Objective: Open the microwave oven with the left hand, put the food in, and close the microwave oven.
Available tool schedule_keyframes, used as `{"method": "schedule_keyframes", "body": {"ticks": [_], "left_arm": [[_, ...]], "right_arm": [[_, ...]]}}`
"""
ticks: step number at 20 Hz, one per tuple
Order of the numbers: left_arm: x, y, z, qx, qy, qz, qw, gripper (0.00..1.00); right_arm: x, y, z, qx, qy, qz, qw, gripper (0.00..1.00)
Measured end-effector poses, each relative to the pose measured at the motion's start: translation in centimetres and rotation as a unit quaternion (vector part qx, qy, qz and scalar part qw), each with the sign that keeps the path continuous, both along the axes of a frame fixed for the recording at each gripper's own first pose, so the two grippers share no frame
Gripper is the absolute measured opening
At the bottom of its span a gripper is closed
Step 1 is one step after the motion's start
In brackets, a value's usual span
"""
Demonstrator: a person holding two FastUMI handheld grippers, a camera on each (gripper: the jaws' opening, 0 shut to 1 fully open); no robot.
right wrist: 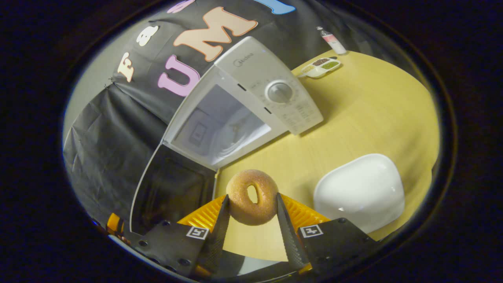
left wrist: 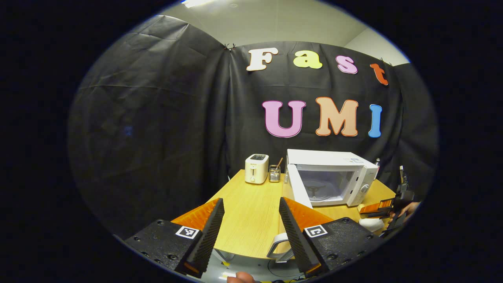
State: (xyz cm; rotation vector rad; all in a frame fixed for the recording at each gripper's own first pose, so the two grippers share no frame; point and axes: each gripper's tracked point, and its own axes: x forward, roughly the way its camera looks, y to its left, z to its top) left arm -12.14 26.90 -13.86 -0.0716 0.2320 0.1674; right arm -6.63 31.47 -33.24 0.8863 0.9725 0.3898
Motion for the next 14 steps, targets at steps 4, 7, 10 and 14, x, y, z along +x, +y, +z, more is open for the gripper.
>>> {"method": "schedule_keyframes", "body": {"ticks": [4, 7, 10, 14], "left_arm": [[-0.7, -1.7, 0.6, -0.014, -0.016, -0.012, 1.000, 0.87], [-1.3, -1.6, 3.2, -0.004, -0.067, -0.009, 0.998, 0.85], [-2.1, -1.5, 2.0, -0.005, -0.048, 0.003, 0.999, 0.89], [-3.5, -1.5, 2.1, -0.001, -0.041, 0.004, 0.999, 0.89]], "right_arm": [[2.3, 3.2, 1.8, 0.057, -0.004, -0.053, 0.997, 0.66], [5.3, 4.3, 2.3, 0.079, -0.009, -0.105, 0.991, 0.66], [7.5, 5.9, 1.7, 0.095, 0.010, -0.124, 0.988, 0.78], [11.6, 7.4, 1.0, 0.098, -0.003, -0.164, 0.982, 0.65]]}}
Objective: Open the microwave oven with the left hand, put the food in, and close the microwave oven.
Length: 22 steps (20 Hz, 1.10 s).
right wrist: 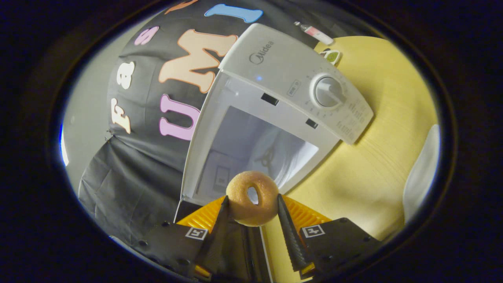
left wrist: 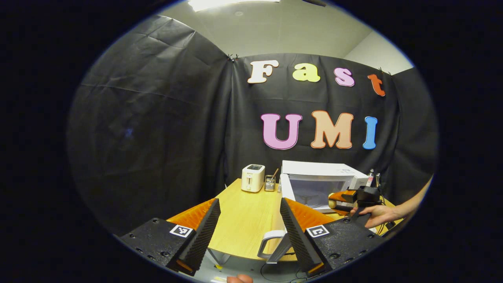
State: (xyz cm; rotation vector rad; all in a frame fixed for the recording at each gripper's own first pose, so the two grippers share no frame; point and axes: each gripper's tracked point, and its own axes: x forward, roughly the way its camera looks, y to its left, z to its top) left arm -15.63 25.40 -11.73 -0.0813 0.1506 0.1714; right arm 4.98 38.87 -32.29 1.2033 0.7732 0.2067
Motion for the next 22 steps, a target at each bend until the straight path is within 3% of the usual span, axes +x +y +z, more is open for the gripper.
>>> {"method": "schedule_keyframes", "body": {"ticks": [1, 2, 3, 5, 6, 10, 12, 14, 15, 16, 17, 20, 21, 22], "left_arm": [[0.0, 0.0, -0.1, 0.002, 0.006, 0.001, 1.000, 0.89], [-0.2, 0.1, -0.6, 0.006, 0.015, 0.003, 1.000, 0.85], [-0.5, 0.2, -0.7, 0.010, 0.023, 0.006, 1.000, 0.89], [-1.4, 0.2, -0.7, 0.020, 0.035, 0.010, 0.999, 0.89], [-1.6, 0.2, -0.6, 0.024, 0.038, 0.012, 0.999, 0.89], [-2.4, 0.1, -0.7, 0.019, 0.054, 0.015, 0.998, 0.86], [-2.5, 0.3, -0.3, 0.013, 0.049, 0.019, 0.999, 0.89], [-2.7, 0.7, -0.5, 0.007, 0.049, 0.027, 0.998, 0.86], [-2.7, 1.0, -0.7, 0.001, 0.051, 0.033, 0.998, 0.86], [-2.8, 1.3, -0.9, -0.002, 0.053, 0.039, 0.998, 0.89], [-2.9, 1.7, -0.9, -0.005, 0.053, 0.048, 0.997, 0.89], [-3.4, 2.4, -1.3, -0.004, 0.057, 0.059, 0.997, 0.89], [-3.6, 2.6, -1.6, -0.005, 0.063, 0.062, 0.996, 0.89], [-3.6, 2.8, -1.7, -0.007, 0.064, 0.063, 0.996, 0.86]], "right_arm": [[0.8, 0.5, -0.5, 0.002, 0.005, -0.011, 1.000, 0.78], [1.5, 1.2, -0.9, 0.010, 0.011, -0.018, 1.000, 0.72], [2.2, 1.6, -1.1, 0.013, 0.013, -0.027, 0.999, 0.65], [3.6, 2.8, -1.5, 0.025, 0.011, -0.045, 0.999, 0.78], [4.0, 3.4, -1.5, 0.027, 0.008, -0.050, 0.998, 0.65], [5.7, 5.6, -2.9, 0.029, 0.023, -0.067, 0.997, 0.65], [6.3, 6.1, -3.2, 0.022, 0.019, -0.073, 0.997, 0.65], [7.0, 6.0, -4.1, 0.005, 0.022, -0.073, 0.997, 0.72], [7.4, 5.9, -4.5, 0.000, 0.024, -0.078, 0.997, 0.71], [7.7, 5.6, -4.6, -0.003, 0.025, -0.084, 0.996, 0.65], [8.1, 5.3, -4.9, -0.010, 0.023, -0.092, 0.995, 0.71], [8.9, 4.9, -5.4, -0.018, 0.016, -0.107, 0.994, 0.71], [8.9, 4.9, -5.4, -0.019, 0.015, -0.109, 0.994, 0.64], [9.0, 4.9, -5.4, -0.018, 0.015, -0.110, 0.994, 0.71]]}}
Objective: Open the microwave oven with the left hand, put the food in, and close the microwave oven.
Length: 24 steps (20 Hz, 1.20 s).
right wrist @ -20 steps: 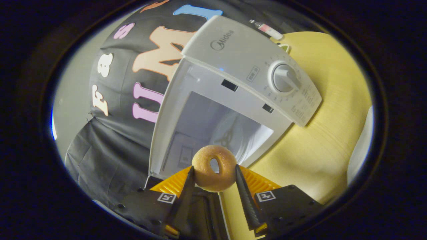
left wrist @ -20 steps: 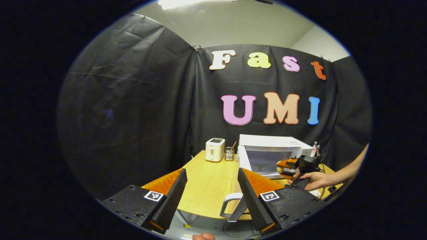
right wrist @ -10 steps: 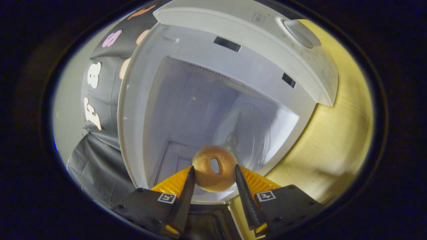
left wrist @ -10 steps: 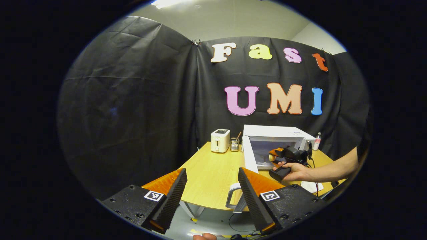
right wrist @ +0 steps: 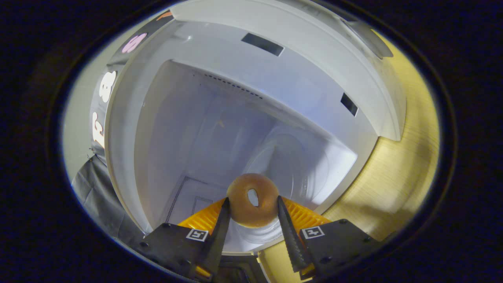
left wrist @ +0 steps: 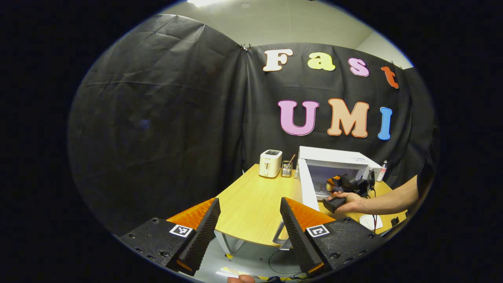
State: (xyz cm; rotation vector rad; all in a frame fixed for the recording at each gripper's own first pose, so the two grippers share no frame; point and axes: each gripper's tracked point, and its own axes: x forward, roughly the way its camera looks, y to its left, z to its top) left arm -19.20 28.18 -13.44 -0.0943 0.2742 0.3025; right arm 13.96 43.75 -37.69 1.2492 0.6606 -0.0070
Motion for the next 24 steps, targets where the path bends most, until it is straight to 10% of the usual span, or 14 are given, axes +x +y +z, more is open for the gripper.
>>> {"method": "schedule_keyframes", "body": {"ticks": [11, 19, 24], "left_arm": [[0.1, -0.8, 0.2, 0.006, 0.001, 0.001, 1.000, 0.90], [-0.6, -0.7, 0.2, 0.013, 0.012, -0.005, 1.000, 0.90], [-0.7, -0.2, -0.7, 0.005, 0.013, 0.005, 1.000, 0.90]], "right_arm": [[-0.3, -0.1, 0.1, 0.000, 0.030, -0.013, 0.999, 0.80], [-0.5, 0.1, 1.3, -0.152, -0.034, 0.050, 0.986, 0.93], [-1.5, -0.4, 2.4, -0.180, -0.060, 0.081, 0.979, 0.82]]}}
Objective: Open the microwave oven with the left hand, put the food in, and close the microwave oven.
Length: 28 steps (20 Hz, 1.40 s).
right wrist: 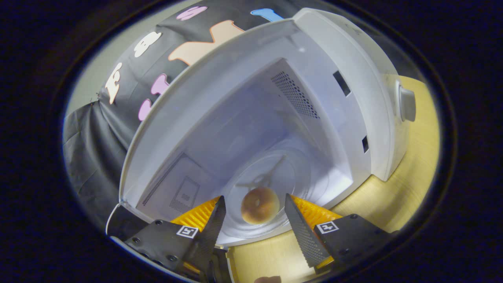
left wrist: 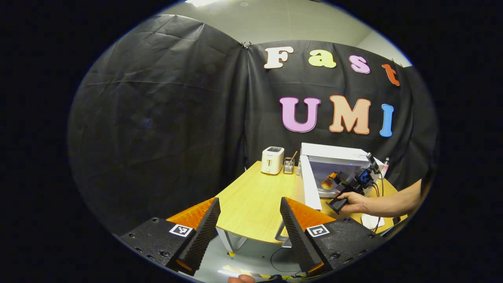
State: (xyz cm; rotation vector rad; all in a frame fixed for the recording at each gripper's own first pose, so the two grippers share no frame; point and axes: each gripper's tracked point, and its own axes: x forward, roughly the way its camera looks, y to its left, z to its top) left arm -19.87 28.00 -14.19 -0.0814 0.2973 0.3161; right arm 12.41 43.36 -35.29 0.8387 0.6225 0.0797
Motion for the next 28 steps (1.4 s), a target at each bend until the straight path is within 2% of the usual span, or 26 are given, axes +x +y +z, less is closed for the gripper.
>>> {"method": "schedule_keyframes", "body": {"ticks": [3, 7, 9, 10, 12, 13, 14, 16, 18, 19, 24, 27, 28], "left_arm": [[0.4, 0.6, -1.5, -0.003, 0.010, -0.007, 1.000, 0.90], [1.4, 2.0, -3.5, 0.002, 0.020, -0.008, 1.000, 0.90], [2.2, 3.1, -4.8, 0.010, 0.030, -0.003, 1.000, 0.90], [2.3, 3.6, -5.5, 0.011, 0.039, 0.001, 0.999, 0.86], [2.6, 4.4, -8.0, 0.011, 0.077, 0.007, 0.997, 0.87], [2.4, 4.4, -9.4, 0.008, 0.101, 0.001, 0.995, 0.81], [2.6, 4.7, -10.3, 0.009, 0.112, 0.004, 0.994, 0.54], [3.8, 4.9, -10.2, 0.001, 0.086, 0.011, 0.996, 0.00], [4.4, 3.1, -11.7, -0.042, 0.096, -0.005, 0.994, 0.00], [4.8, 2.4, -12.4, -0.047, 0.098, -0.013, 0.994, 0.00], [7.0, -0.9, -14.5, -0.047, 0.112, -0.065, 0.990, 0.00], [7.4, -2.9, -15.2, -0.044, 0.123, -0.090, 0.987, 0.01], [7.8, -3.1, -15.5, -0.034, 0.126, -0.092, 0.987, 0.01]], "right_arm": [[-1.9, -0.1, 1.2, -0.009, -0.013, 0.057, 0.998, 0.82], [-4.9, -3.0, 4.3, -0.031, -0.046, 0.112, 0.992, 0.82], [-6.2, -4.7, 5.8, -0.039, -0.055, 0.130, 0.989, 0.82], [-6.7, -5.9, 6.8, -0.051, -0.068, 0.136, 0.987, 0.82], [-7.3, -8.0, 8.8, -0.075, -0.095, 0.143, 0.982, 0.82], [-7.5, -8.9, 9.6, -0.086, -0.104, 0.149, 0.980, 0.82], [-7.6, -9.6, 10.5, -0.089, -0.112, 0.153, 0.978, 0.82], [-7.6, -11.3, 12.4, -0.100, -0.133, 0.146, 0.975, 0.82], [-7.2, -13.0, 14.6, -0.107, -0.153, 0.131, 0.974, 0.82], [-7.1, -13.7, 15.5, -0.107, -0.159, 0.127, 0.973, 0.82], [-6.2, -17.7, 18.5, -0.125, -0.175, 0.108, 0.971, 0.82], [-5.8, -19.7, 20.7, -0.154, -0.201, 0.100, 0.962, 0.82], [-5.8, -20.3, 21.4, -0.163, -0.210, 0.098, 0.959, 0.93]]}}
